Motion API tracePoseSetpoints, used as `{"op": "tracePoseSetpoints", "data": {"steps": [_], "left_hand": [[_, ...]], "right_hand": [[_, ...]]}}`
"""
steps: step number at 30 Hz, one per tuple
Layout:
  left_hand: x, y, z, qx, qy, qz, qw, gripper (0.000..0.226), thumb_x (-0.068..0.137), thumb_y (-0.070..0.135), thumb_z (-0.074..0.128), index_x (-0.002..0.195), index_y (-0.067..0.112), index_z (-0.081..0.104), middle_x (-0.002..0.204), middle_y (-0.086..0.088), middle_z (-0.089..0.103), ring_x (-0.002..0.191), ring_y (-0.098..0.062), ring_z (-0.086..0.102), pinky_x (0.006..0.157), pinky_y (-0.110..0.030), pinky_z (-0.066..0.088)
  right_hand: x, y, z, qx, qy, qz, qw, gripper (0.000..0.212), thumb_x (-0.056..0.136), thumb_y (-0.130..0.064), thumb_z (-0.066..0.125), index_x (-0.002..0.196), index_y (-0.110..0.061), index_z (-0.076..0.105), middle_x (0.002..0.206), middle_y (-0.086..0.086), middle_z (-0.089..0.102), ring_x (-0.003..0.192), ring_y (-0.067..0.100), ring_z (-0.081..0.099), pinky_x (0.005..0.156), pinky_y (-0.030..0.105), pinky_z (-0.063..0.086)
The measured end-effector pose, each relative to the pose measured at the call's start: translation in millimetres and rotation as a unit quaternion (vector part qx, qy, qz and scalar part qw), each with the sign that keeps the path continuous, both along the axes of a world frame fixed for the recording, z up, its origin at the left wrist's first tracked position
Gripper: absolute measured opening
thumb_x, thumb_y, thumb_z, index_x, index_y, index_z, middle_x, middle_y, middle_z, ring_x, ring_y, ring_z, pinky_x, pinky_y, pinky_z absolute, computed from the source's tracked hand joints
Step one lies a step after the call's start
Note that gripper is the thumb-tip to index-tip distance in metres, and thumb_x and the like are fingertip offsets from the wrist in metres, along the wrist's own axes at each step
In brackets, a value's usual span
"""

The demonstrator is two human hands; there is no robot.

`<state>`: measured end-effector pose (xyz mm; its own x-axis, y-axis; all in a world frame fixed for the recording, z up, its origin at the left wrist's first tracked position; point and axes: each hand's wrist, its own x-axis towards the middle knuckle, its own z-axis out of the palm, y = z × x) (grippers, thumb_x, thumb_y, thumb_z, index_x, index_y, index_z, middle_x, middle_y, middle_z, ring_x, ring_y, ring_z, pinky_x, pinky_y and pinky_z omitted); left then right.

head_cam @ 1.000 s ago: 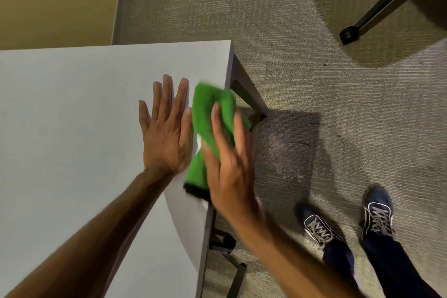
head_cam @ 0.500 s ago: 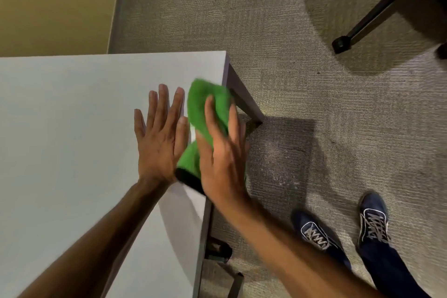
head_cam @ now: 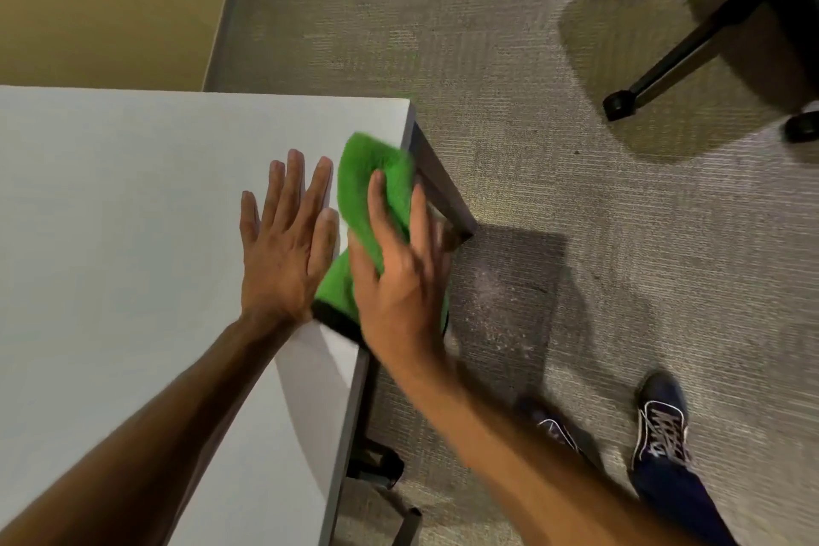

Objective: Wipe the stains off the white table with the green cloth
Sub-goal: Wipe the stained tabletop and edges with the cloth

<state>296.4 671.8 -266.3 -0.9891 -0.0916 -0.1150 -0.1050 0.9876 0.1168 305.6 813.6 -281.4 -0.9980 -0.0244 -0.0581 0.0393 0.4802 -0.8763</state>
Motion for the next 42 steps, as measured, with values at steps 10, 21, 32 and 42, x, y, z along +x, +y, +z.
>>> {"op": "tracePoseSetpoints", "data": {"steps": [10, 21, 32, 42], "left_hand": [[-2, -1, -1, -0.010, 0.000, -0.007, 1.000, 0.061, 0.106, 0.043, 0.013, 0.165, 0.027, 0.010, 0.174, -0.001, -0.001, 0.161, -0.020, -0.006, 0.127, -0.059, 0.002], [-3, 1, -3, -0.005, -0.006, 0.009, 1.000, 0.057, 0.109, 0.043, 0.007, 0.164, 0.032, 0.006, 0.174, 0.004, -0.005, 0.161, -0.017, -0.007, 0.127, -0.059, 0.002], [-5, 6, 3, -0.009, -0.020, 0.015, 1.000, 0.060, 0.107, 0.035, 0.014, 0.165, 0.019, 0.007, 0.174, -0.005, -0.003, 0.161, -0.027, -0.001, 0.125, -0.064, 0.007], [-13, 12, 11, 0.008, -0.052, 0.032, 0.998, 0.064, 0.107, 0.038, 0.014, 0.164, 0.011, 0.012, 0.173, -0.014, 0.004, 0.160, -0.038, 0.007, 0.122, -0.069, 0.013]], "right_hand": [[65, 18, 8, -0.014, -0.035, 0.083, 0.996, 0.066, 0.094, -0.043, 0.060, 0.154, -0.042, 0.032, 0.168, 0.004, 0.018, 0.141, 0.023, 0.040, 0.104, 0.045, 0.045], [-74, 13, 4, -0.061, -0.039, 0.032, 0.997, 0.057, 0.099, -0.034, 0.060, 0.152, -0.032, 0.040, 0.169, 0.010, 0.014, 0.146, 0.031, 0.032, 0.113, 0.042, 0.031], [-125, 63, 3, -0.163, -0.071, 0.132, 0.975, 0.051, 0.099, -0.035, 0.056, 0.149, -0.032, 0.046, 0.163, 0.005, 0.032, 0.147, 0.017, 0.031, 0.121, 0.051, 0.029], [-212, 80, 9, -0.172, -0.189, 0.210, 0.944, 0.046, 0.101, -0.029, 0.058, 0.147, -0.032, 0.049, 0.157, -0.003, 0.042, 0.144, 0.011, 0.039, 0.121, 0.043, 0.036]]}}
